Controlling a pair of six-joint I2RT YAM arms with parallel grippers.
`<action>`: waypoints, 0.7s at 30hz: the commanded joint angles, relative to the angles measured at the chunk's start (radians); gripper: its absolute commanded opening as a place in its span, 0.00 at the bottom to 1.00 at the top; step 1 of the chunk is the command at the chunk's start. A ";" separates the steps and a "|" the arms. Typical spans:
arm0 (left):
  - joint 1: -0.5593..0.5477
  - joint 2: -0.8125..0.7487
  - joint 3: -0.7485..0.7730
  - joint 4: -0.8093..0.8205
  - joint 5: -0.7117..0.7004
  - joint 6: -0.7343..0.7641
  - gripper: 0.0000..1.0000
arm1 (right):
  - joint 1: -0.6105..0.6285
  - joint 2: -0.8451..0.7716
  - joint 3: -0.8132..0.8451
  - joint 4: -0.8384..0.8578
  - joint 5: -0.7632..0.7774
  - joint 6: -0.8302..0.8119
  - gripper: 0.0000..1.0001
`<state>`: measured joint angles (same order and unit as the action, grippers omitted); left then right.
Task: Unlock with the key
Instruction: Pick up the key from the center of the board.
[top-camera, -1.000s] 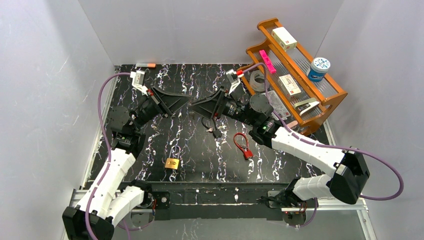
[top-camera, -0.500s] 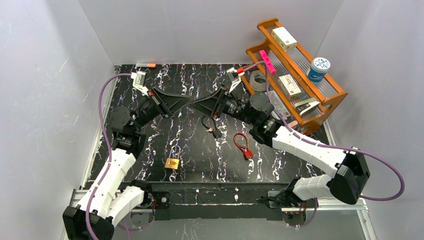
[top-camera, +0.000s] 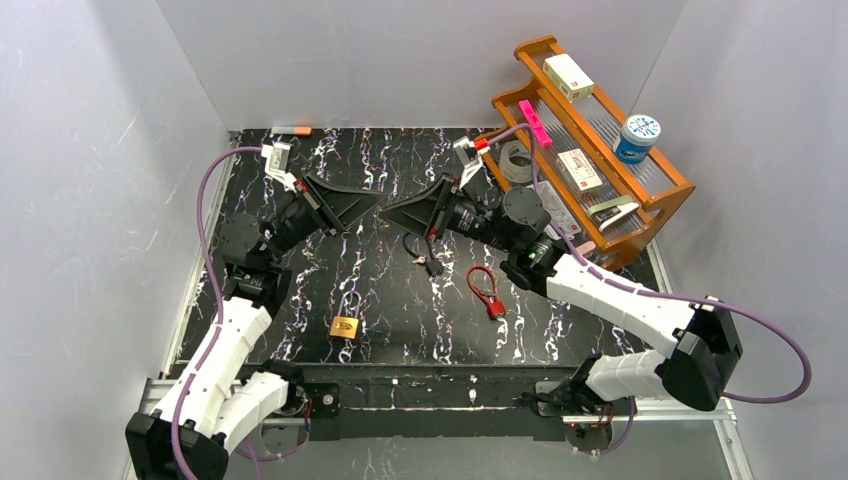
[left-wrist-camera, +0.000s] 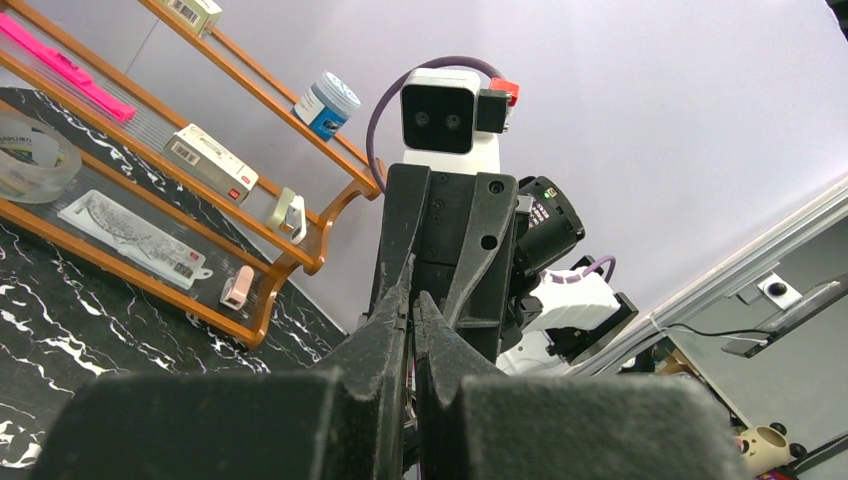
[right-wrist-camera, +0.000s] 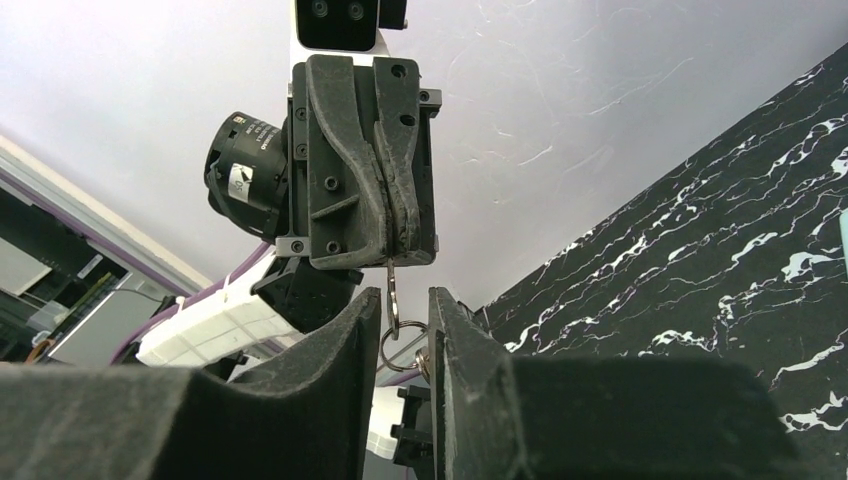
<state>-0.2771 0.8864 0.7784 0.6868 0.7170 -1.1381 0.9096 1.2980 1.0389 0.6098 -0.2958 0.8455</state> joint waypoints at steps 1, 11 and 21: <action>0.000 -0.018 0.008 0.036 -0.006 0.002 0.00 | -0.005 -0.036 -0.003 0.062 -0.023 0.005 0.31; -0.001 -0.020 0.010 0.037 -0.010 0.001 0.00 | -0.005 -0.026 0.004 0.062 -0.031 0.006 0.09; -0.001 -0.038 0.012 -0.001 -0.038 0.054 0.75 | -0.005 -0.061 -0.024 0.035 0.030 -0.010 0.01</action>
<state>-0.2771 0.8818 0.7780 0.6903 0.7052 -1.1236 0.9096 1.2907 1.0298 0.6182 -0.3061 0.8570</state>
